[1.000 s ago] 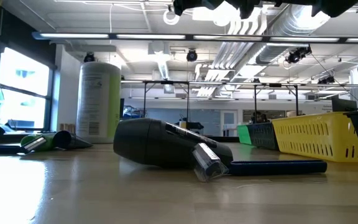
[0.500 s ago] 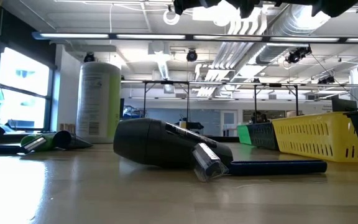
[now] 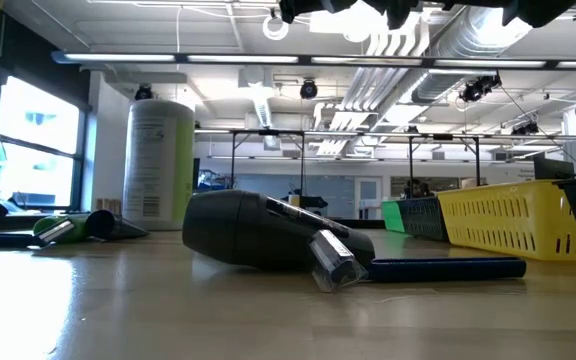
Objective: Pick & Place Travel size toiletries
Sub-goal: Put the gray deodorant into the bottom black basket
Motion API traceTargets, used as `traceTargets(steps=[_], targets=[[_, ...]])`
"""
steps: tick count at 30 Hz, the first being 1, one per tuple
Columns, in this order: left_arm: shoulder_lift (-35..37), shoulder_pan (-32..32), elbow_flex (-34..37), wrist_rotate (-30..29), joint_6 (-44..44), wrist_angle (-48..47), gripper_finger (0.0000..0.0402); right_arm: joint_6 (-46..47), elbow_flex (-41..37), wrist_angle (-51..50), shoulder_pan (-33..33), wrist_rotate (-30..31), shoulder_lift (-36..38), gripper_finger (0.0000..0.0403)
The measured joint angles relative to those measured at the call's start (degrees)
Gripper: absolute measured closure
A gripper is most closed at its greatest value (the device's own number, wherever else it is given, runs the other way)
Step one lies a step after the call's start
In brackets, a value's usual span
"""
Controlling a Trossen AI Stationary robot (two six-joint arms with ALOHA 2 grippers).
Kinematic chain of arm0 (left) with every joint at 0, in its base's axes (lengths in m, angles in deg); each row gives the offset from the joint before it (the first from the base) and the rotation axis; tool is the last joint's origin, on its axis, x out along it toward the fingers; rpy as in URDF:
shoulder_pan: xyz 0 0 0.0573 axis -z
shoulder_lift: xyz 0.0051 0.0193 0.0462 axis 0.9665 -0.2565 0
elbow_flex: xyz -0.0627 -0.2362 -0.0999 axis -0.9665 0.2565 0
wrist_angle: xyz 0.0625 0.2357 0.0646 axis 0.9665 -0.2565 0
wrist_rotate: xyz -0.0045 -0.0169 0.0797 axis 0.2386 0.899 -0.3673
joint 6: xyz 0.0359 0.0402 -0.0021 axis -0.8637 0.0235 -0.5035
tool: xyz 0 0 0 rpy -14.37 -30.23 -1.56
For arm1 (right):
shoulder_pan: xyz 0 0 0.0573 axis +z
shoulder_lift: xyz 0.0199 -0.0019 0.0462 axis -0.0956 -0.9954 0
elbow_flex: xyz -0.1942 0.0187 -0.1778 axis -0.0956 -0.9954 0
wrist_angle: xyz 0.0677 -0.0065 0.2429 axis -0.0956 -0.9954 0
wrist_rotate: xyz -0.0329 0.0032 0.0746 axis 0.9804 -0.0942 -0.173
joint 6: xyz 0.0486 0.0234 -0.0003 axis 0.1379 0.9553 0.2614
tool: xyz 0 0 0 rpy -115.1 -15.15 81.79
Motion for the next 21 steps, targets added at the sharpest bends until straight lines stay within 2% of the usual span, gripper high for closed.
traceTargets(steps=[10,17,21], targets=[[0.00,0.00,0.00,0.08,0.02,-0.02,0.0167,0.13,0.00,-0.02,0.00,-0.04,0.00,0.0194],[0.00,0.00,-0.02,0.14,0.02,-0.09,0.0167,0.13,0.00,-0.04,0.00,-0.04,0.00,0.0205],[0.00,0.00,-0.02,0.16,0.02,-0.09,0.0167,0.13,0.00,-0.04,0.00,-0.04,0.00,0.0195]])
